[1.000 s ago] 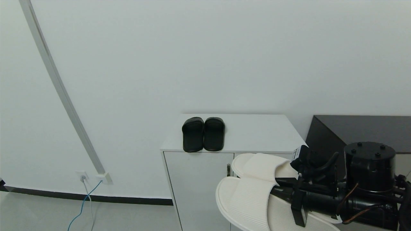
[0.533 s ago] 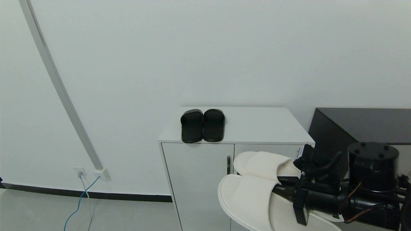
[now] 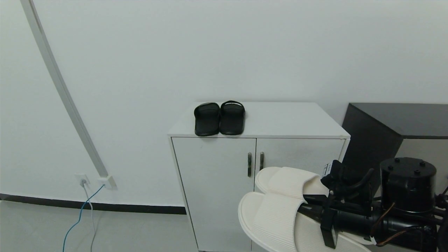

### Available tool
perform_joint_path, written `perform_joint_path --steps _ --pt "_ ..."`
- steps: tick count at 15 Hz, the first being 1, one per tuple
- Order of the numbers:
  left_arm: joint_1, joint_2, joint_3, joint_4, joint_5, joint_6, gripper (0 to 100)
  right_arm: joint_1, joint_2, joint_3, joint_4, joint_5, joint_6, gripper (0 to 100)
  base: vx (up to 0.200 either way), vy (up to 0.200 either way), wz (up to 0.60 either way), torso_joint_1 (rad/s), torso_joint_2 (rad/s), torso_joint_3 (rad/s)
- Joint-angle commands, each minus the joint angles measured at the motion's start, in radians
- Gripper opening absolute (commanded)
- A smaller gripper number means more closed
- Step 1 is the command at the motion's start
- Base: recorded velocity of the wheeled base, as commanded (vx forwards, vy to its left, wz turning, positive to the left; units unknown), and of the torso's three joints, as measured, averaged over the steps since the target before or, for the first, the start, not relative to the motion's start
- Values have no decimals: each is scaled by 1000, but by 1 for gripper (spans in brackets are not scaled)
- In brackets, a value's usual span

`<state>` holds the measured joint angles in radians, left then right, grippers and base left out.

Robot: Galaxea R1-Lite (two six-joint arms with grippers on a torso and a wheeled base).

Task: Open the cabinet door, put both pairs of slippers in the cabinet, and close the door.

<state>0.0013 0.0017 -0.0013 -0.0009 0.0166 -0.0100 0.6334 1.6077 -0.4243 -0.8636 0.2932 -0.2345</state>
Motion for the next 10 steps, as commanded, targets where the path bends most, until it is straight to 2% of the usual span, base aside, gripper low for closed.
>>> perform_joint_path --steps 1,10 --pt "0 1 0 -1 0 -1 100 0 6 1 0 1 0 0 0 0 0 -207 520 320" --pt "0 1 0 -1 0 -4 100 0 8 5 0 1 0 0 0 0 0 -169 492 321"
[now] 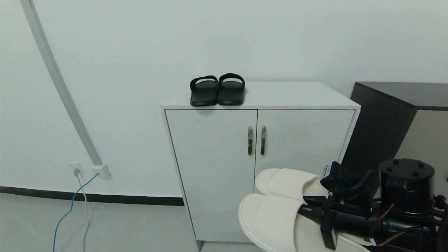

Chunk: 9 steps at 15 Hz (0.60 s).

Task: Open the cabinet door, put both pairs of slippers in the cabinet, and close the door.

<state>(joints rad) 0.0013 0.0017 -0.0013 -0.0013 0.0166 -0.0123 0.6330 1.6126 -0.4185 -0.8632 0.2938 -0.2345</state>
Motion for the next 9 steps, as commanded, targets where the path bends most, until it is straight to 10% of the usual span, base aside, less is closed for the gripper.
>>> perform_joint_path --steps 1,9 --pt "0 1 0 0 0 0 100 1 3 1 0 -1 0 0 0 0 0 -139 456 334" --pt "0 1 0 0 0 -1 100 2 6 9 1 1 -2 0 0 0 0 -65 398 311"
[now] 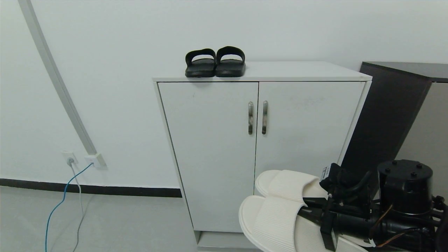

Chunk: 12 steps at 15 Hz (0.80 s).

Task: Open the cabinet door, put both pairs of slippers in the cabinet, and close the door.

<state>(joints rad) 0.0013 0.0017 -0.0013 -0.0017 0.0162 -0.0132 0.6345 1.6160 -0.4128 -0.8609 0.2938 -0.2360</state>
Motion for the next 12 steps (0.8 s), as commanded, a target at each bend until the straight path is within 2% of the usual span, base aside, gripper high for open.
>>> perform_joint_path --steps 1,5,8,12 --pt "0 1 0 0 1 -1 100 2 5 3 -3 1 0 0 0 0 0 0 0 0" --pt "0 1 0 0 -1 -1 100 2 10 5 -7 -1 -2 0 0 0 0 0 0 0" --pt "0 0 0 0 -1 1 100 4 9 17 -23 1 0 0 -200 0 0 4 1 4" --pt "0 0 0 2 5 6 100 13 4 37 -52 -1 3 0 0 0 0 0 0 0"
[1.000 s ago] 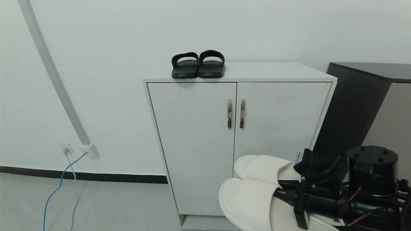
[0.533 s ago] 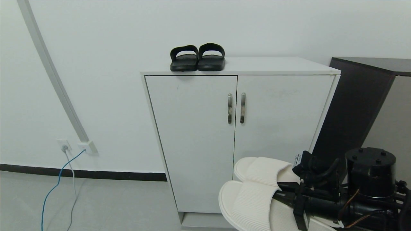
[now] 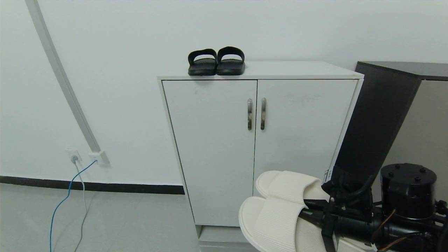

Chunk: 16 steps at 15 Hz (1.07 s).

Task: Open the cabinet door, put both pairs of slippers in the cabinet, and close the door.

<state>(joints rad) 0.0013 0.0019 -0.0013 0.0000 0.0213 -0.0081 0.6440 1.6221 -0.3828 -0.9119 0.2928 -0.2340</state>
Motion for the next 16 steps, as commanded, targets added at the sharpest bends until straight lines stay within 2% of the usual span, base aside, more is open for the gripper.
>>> perform_joint_path --steps 1,3,5,7,9,10,12,13,14,16 --pt "0 18 -2 3 2 0 100 5 -5 12 -1 0 2 0 0 0 0 -56 95 129" --pt "-6 92 -11 -9 -9 3 100 5 -2 10 -1 0 2 0 0 0 0 -17 102 95" --pt "-23 305 -161 -57 -92 -24 100 5 -1 10 -1 -1 2 0 0 0 0 0 0 0" --pt "-24 535 -283 -115 -205 -27 100 5 -4 13 -1 -1 2 0 0 0 0 0 0 0" --pt "-24 711 -318 -215 -259 -24 100 5 -4 15 -1 -1 2 0 0 0 0 0 0 0" --pt "-41 825 -327 -313 -285 -23 100 5 -4 15 -1 -1 2 0 0 0 0 0 0 0" --pt "-127 1014 -344 -492 -287 -26 100 5 -5 15 -1 -1 2 0 0 0 0 0 0 0" --pt "-156 1070 -353 -540 -282 -26 100 5 -5 15 -1 -1 2 0 0 0 0 0 0 0" --pt "-214 1159 -390 -604 -270 -27 100 5 -8 15 -1 -1 2 0 0 0 0 0 0 0" --pt "-300 1271 -471 -637 -250 -35 100 8 -13 15 -1 -1 2 0 0 0 0 0 0 0"
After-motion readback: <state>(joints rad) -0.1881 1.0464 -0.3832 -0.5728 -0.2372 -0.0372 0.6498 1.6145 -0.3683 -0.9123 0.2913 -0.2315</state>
